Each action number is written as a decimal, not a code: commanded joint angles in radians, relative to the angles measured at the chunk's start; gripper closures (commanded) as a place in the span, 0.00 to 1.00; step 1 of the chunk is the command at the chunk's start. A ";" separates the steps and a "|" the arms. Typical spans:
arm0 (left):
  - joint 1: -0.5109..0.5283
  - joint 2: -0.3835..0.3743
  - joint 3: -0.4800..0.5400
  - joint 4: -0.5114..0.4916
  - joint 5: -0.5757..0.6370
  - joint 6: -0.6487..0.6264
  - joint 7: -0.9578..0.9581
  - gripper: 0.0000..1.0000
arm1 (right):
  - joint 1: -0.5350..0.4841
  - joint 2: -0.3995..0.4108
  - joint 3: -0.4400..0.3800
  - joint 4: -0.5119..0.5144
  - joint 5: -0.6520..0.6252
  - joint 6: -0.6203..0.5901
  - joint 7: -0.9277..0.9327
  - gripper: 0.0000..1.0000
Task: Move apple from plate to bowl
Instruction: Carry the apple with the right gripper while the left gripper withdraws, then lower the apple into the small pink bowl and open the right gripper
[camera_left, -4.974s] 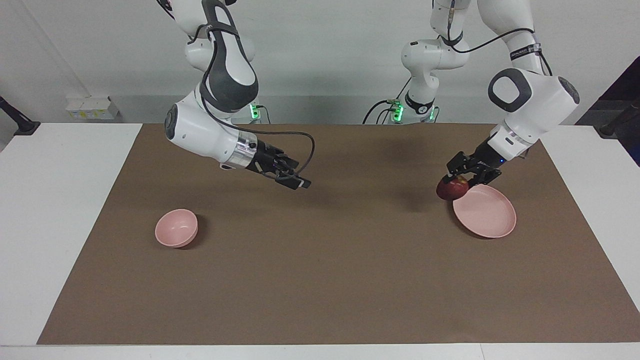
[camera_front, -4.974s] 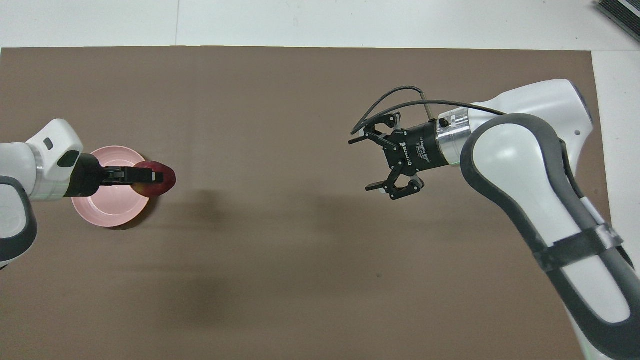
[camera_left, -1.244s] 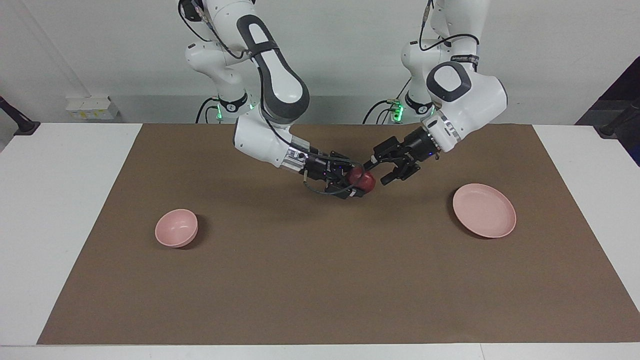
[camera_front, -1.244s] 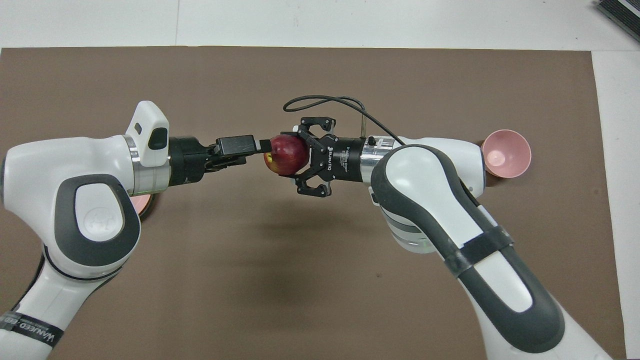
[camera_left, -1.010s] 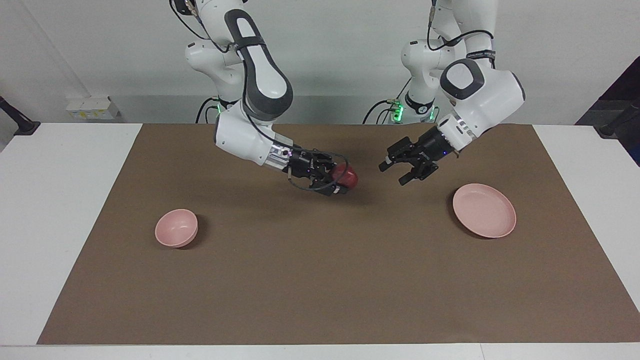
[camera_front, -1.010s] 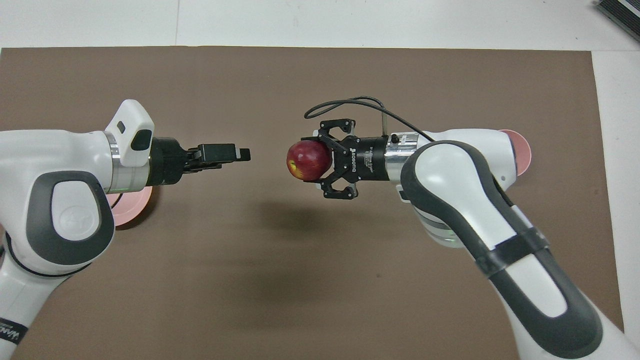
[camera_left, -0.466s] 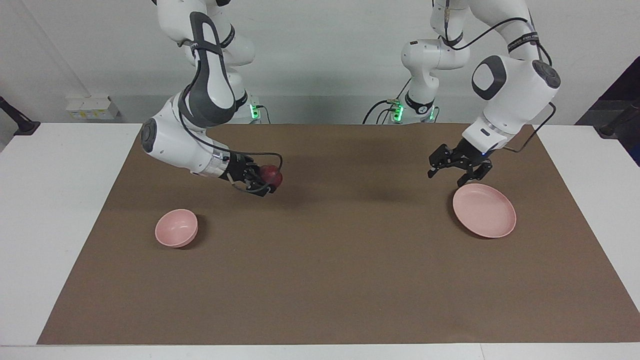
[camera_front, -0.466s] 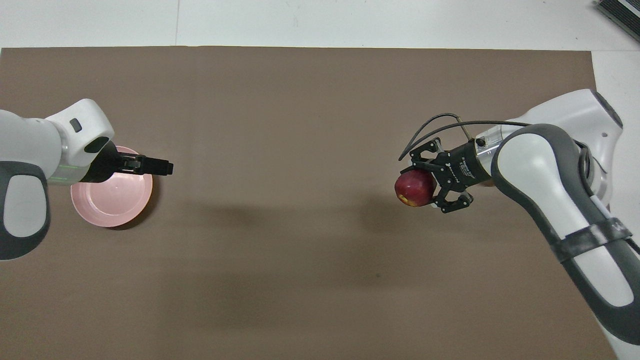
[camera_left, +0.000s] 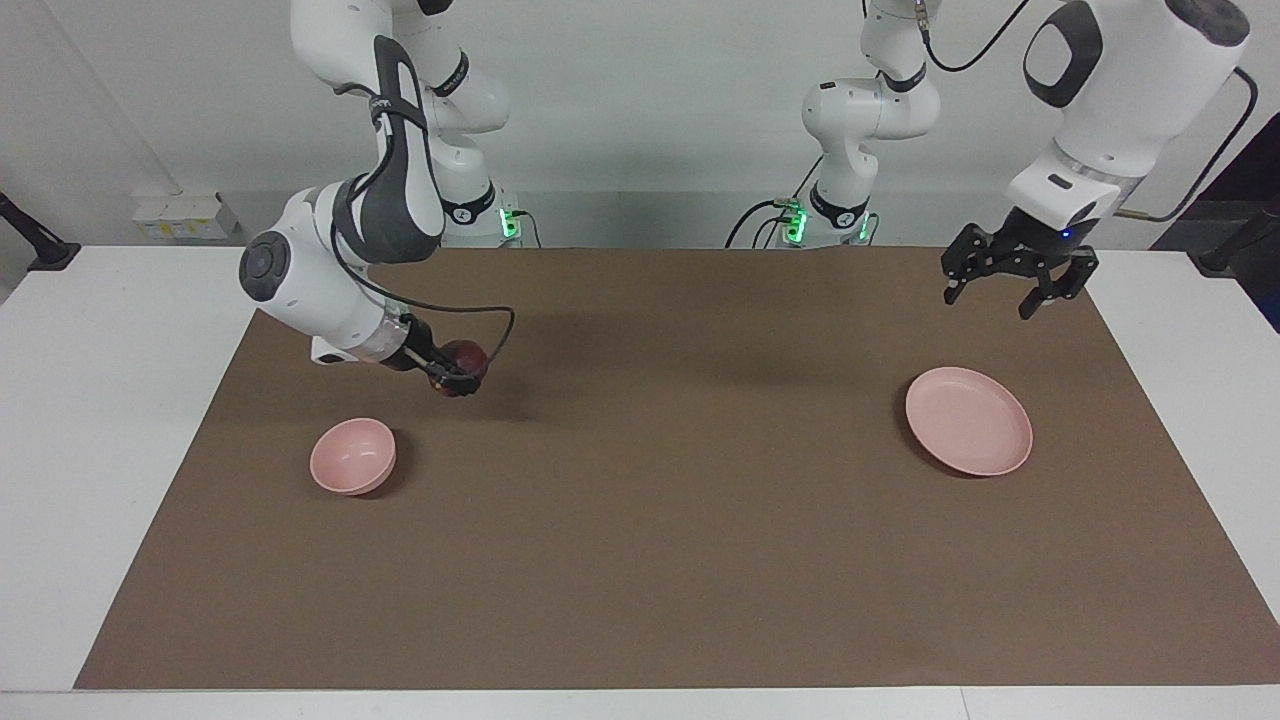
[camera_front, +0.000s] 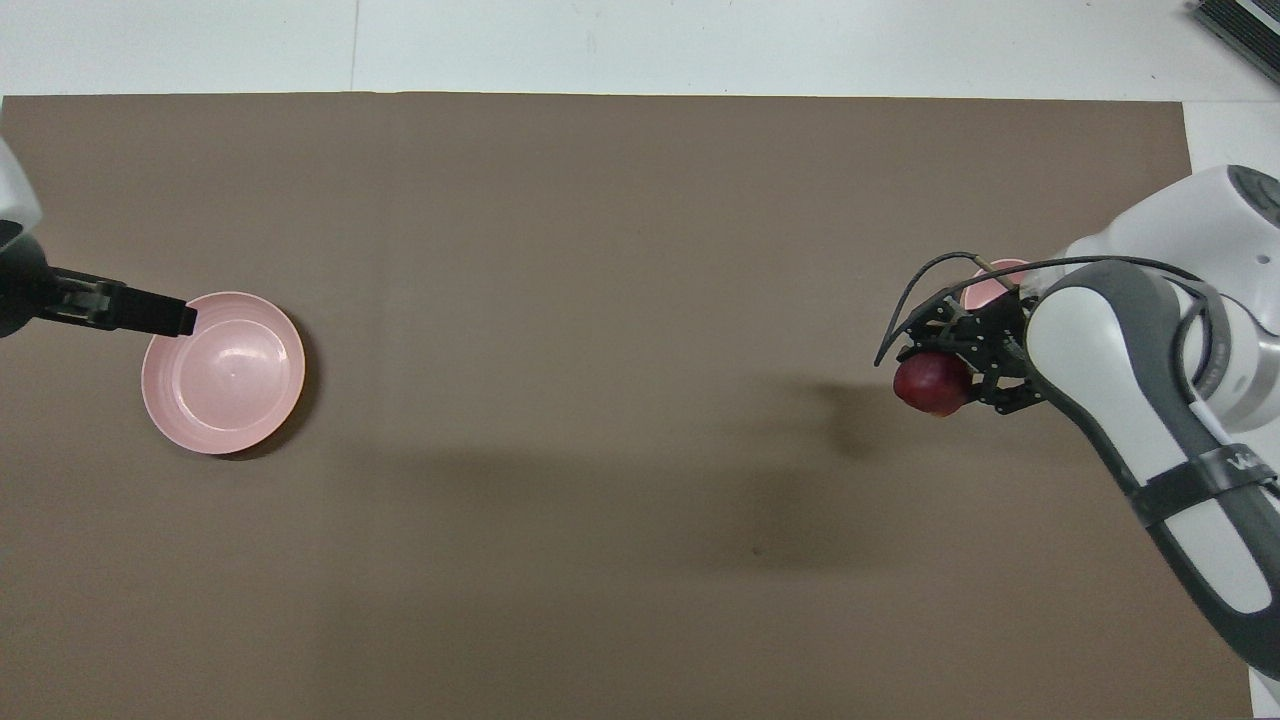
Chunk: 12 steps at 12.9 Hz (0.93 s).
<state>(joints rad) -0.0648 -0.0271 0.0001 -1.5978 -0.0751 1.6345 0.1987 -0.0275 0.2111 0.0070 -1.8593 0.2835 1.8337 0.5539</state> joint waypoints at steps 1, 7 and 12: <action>-0.032 0.019 0.049 0.139 0.028 -0.158 0.004 0.00 | -0.067 0.007 0.008 0.023 -0.081 0.012 -0.170 1.00; -0.040 -0.007 0.049 0.168 0.069 -0.223 -0.002 0.00 | -0.147 0.019 0.008 0.006 -0.230 0.202 -0.411 1.00; -0.017 -0.022 0.052 0.133 0.074 -0.228 -0.059 0.00 | -0.140 0.131 0.008 0.005 -0.237 0.388 -0.436 1.00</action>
<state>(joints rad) -0.0856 -0.0271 0.0471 -1.4382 -0.0209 1.4193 0.1688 -0.1683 0.2893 0.0063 -1.8597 0.0668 2.1447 0.1402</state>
